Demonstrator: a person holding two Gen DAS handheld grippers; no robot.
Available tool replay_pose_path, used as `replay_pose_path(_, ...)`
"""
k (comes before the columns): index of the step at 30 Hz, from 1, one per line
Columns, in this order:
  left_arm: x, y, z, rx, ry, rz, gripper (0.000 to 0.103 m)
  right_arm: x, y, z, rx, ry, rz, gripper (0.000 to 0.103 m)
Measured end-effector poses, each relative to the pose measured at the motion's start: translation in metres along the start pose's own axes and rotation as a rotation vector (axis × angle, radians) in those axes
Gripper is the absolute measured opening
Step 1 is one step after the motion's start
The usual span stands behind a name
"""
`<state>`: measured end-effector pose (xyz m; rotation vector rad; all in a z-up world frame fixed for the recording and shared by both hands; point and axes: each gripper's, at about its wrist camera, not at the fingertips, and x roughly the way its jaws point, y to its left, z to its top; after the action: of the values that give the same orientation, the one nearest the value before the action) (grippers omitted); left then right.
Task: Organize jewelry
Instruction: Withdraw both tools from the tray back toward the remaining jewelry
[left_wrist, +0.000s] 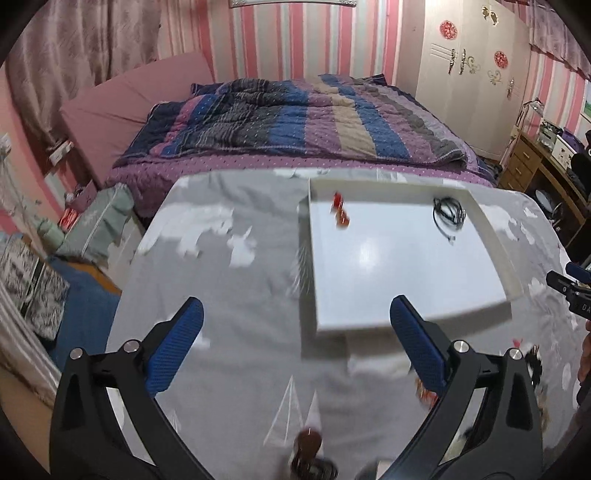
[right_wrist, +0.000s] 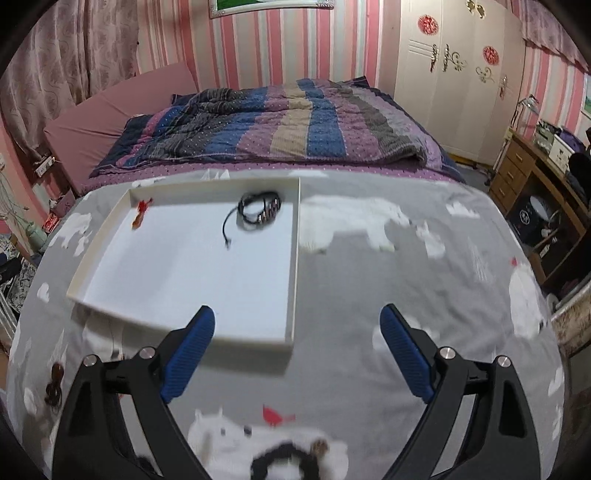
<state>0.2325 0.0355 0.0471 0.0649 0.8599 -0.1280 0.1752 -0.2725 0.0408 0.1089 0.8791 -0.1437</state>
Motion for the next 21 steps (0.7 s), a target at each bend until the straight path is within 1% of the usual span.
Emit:
replay_pose_path(4, -0.009, 0.008, -0.032, -0.020, 0.005, 0.004, 0.100, -0.010, -0.002, -0.024, 0.006, 0.006, -0.015, 0.091)
replay_pose_path(7, -0.004, 0.010, -0.048, -0.037, 0.027, -0.008, 0.100, -0.015, -0.004, -0.042, 0.025, 0.022, 0.005, 0.091)
replay_pose_path(12, -0.003, 0.012, -0.077, -0.038, 0.056, 0.001, 0.100, -0.021, -0.002, -0.065, 0.028, 0.028, -0.010, 0.091)
replay_pose_path(17, -0.002, 0.014, -0.096, -0.048, 0.078, -0.008, 0.100, -0.021, 0.010, -0.086, 0.014, 0.050, -0.022, 0.091)
replay_pose_path(21, -0.001, 0.012, -0.111, -0.036, 0.092, 0.008, 0.100, -0.019, 0.026, -0.097, -0.004, 0.066, -0.006, 0.091)
